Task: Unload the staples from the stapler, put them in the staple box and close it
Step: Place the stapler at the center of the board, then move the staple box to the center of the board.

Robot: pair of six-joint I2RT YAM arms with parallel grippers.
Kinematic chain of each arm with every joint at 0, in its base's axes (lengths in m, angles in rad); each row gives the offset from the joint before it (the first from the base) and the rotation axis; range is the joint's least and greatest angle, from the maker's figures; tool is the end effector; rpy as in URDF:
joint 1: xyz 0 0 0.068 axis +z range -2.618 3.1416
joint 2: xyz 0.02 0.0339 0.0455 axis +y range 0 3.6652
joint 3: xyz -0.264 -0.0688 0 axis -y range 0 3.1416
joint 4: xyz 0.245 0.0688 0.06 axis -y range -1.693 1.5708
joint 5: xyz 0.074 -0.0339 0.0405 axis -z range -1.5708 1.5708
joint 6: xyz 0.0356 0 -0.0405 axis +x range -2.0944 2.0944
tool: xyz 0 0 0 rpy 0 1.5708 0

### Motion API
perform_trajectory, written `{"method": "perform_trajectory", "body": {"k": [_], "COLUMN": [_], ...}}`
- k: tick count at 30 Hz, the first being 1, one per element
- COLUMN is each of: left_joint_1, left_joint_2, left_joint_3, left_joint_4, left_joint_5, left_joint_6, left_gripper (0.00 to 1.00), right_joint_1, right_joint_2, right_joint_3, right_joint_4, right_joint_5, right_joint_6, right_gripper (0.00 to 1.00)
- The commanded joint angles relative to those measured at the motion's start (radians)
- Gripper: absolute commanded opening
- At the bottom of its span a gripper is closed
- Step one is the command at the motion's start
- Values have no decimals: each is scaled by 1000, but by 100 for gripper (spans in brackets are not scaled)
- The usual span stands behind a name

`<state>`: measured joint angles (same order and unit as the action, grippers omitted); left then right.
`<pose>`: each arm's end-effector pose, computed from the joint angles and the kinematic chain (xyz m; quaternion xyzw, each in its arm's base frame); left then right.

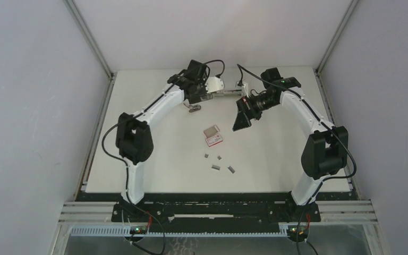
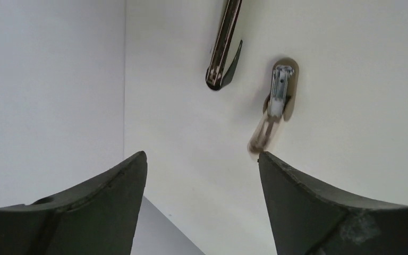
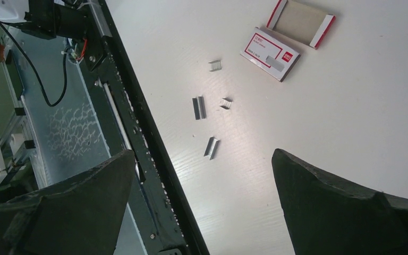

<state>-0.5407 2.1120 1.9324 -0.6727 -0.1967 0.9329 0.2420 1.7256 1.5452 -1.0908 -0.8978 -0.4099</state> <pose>0.4147 -0.2408 0.2731 0.6004 0.7132 0.1583 0.3253 0.3243 0.1087 0.2975 -0.3466 0.8232 0.4163 0.1700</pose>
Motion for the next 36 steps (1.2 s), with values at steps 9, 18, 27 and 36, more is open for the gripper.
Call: {"method": "perform_trajectory", "body": {"k": [9, 18, 27, 36], "left_joint_1": [1, 155, 226, 246], "left_joint_2": [-572, -778, -860, -894], "left_joint_3": [-596, -917, -1024, -1038], "left_joint_4": [88, 108, 195, 196], "left_joint_5": [220, 462, 451, 427], "left_joint_6": [-324, -387, -411, -419], "left_gripper": [99, 100, 100, 100], "right_joint_1": [25, 146, 205, 249], "right_joint_2": [-20, 130, 279, 385], "right_joint_3": [-43, -33, 12, 69], "right_joint_4": [174, 218, 232, 243], "right_joint_5": [149, 280, 283, 294], "right_joint_6": [126, 192, 264, 329], "right_gripper": [100, 100, 100, 100]}}
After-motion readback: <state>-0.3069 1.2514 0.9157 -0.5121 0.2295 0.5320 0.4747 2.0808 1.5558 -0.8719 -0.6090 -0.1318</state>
